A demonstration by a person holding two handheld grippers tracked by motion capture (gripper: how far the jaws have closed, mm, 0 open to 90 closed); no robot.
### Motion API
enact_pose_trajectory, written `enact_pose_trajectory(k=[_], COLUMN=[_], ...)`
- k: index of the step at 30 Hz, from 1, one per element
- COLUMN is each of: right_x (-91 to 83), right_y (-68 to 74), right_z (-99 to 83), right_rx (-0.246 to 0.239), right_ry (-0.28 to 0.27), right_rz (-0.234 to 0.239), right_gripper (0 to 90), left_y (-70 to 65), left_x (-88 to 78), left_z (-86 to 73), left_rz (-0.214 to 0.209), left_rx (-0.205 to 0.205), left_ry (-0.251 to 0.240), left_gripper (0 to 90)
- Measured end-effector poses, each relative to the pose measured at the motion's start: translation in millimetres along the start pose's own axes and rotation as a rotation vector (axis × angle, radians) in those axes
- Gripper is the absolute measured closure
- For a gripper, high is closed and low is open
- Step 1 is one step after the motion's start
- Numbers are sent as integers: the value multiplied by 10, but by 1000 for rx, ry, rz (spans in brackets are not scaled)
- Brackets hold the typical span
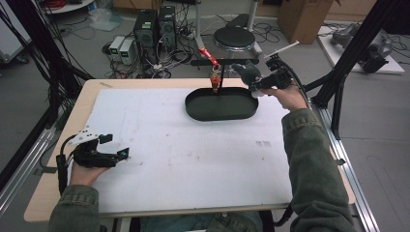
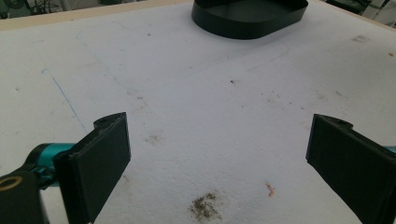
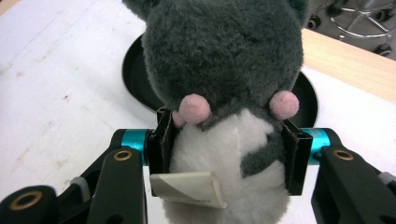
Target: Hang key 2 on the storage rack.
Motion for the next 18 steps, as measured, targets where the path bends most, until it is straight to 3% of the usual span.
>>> enact_pose_trajectory(k=[6,13,18], right_x=[58,164,252], right_y=[-28,-58,-84], right_z=[3,12,6], right_rx=[-8,22,20], right_ry=[7,9,29], right_rz=[-10,-11,-45], right_gripper=[491,492,492], left_y=[9,-10,9], left_x=[-11,4,-4], left_z=[4,-1,1], left_rz=[2,-3,-6], left_rx=[-1,2,-14], left_ry=[-4,2,-6], left_gripper=[69,69,69])
Point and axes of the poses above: each handheld gripper's, and its own axes: x roughly forward along the jaws, z roughly out of its top, y roughly to its left, the point moved 5 cm from there along x, roughly forward along the jaws, and after that the axes turned 7 degrees about -y, right-handed, at the moved point
